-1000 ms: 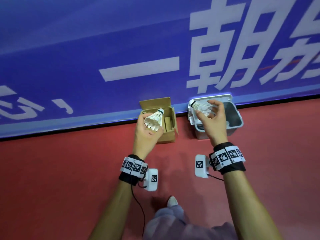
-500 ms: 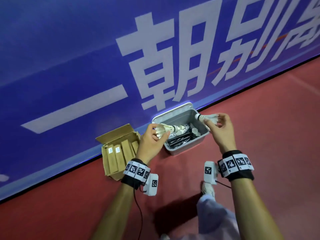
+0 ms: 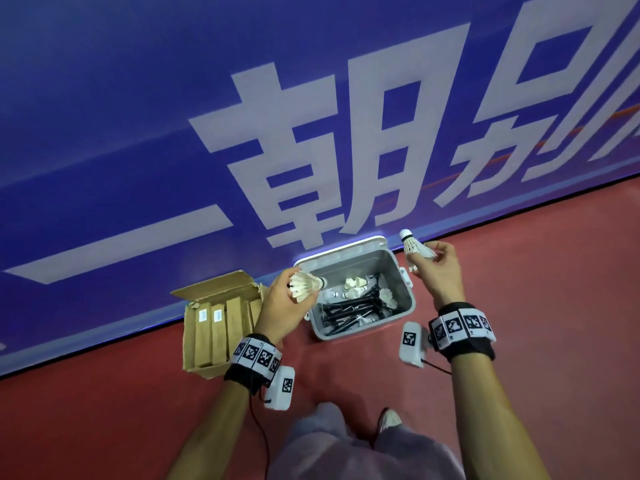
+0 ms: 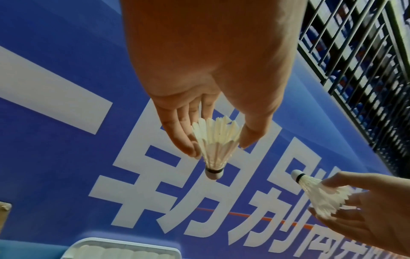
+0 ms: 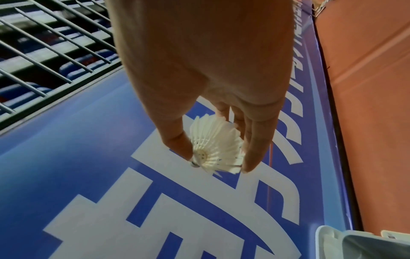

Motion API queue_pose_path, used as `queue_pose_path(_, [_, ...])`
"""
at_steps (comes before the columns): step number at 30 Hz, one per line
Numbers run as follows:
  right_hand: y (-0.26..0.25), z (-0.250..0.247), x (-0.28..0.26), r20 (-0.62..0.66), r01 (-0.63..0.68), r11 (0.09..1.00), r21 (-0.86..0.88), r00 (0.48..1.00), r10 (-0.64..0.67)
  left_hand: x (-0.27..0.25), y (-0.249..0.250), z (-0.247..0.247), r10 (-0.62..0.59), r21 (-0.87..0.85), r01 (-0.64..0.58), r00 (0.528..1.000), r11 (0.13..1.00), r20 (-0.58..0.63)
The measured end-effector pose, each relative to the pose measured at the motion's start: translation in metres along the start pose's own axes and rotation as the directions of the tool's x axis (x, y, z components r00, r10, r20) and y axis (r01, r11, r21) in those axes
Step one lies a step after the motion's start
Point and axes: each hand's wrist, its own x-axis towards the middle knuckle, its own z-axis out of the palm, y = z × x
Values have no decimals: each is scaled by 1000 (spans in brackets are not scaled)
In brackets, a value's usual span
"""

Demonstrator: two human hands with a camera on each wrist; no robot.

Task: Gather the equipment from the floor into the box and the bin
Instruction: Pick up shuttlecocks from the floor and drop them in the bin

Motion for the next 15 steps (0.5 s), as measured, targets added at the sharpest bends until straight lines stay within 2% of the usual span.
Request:
queue_pose_path(4, [4,20,44,41,-83,995,-62,996,85,51,-36,-2,-60,104,59,998,993,10])
queue_pose_path(8, [8,41,88,96,-99,976,-196,988,119,118,-67,10,-128,102,121,990,987,58])
queue_pose_path(12, [9,54,131,36,-60,946,-318,997,75,190,-81,44,-202,112,185,965,976,169])
queue_pose_path(15, [34,62,167,-2,-95,929,-357,995,101,235,-86,74,-261,136,236,940,962,219])
